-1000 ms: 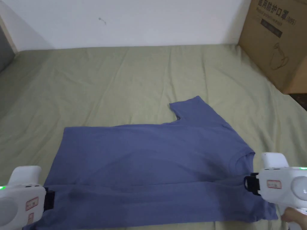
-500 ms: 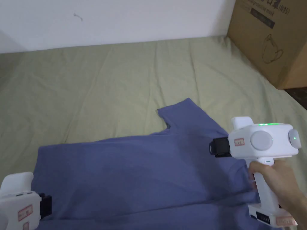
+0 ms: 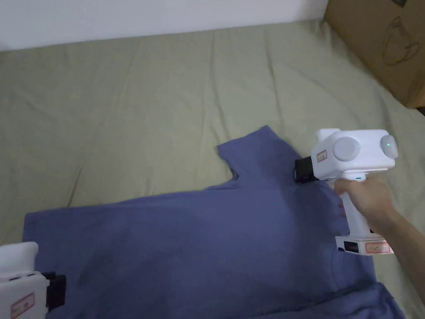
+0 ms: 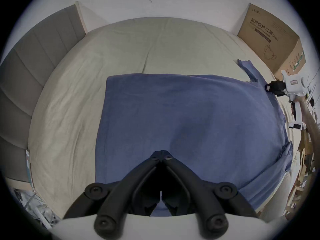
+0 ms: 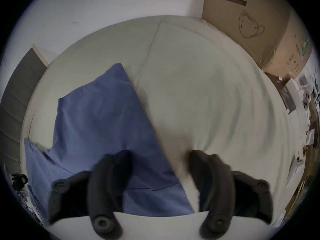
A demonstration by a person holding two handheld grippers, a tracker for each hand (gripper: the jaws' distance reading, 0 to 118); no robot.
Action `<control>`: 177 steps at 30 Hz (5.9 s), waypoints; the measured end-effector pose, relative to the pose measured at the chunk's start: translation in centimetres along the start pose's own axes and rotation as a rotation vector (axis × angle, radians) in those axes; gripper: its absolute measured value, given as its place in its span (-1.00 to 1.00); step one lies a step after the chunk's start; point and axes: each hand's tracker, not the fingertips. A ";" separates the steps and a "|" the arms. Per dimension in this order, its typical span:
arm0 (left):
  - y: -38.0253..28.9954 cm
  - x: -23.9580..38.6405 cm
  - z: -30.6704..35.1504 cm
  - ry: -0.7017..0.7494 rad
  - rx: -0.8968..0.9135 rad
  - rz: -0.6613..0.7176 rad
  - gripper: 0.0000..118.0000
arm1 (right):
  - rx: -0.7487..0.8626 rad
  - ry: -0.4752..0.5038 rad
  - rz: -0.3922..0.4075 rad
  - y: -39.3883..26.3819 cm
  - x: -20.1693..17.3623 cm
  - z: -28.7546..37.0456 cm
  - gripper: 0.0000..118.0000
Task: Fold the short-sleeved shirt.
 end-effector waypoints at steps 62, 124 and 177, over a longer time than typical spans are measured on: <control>-9.1 -6.3 12.1 -0.030 0.098 0.035 -0.98 | 0.062 0.075 0.037 -22.0 2.2 23.7 -0.97; -16.4 -15.1 3.5 -0.505 0.068 0.650 -0.90 | 0.004 0.242 0.209 -25.2 -21.7 17.7 -1.00; -12.3 5.9 8.7 -0.621 0.119 0.209 0.17 | 0.078 0.208 -0.028 -27.3 -11.7 20.4 -1.00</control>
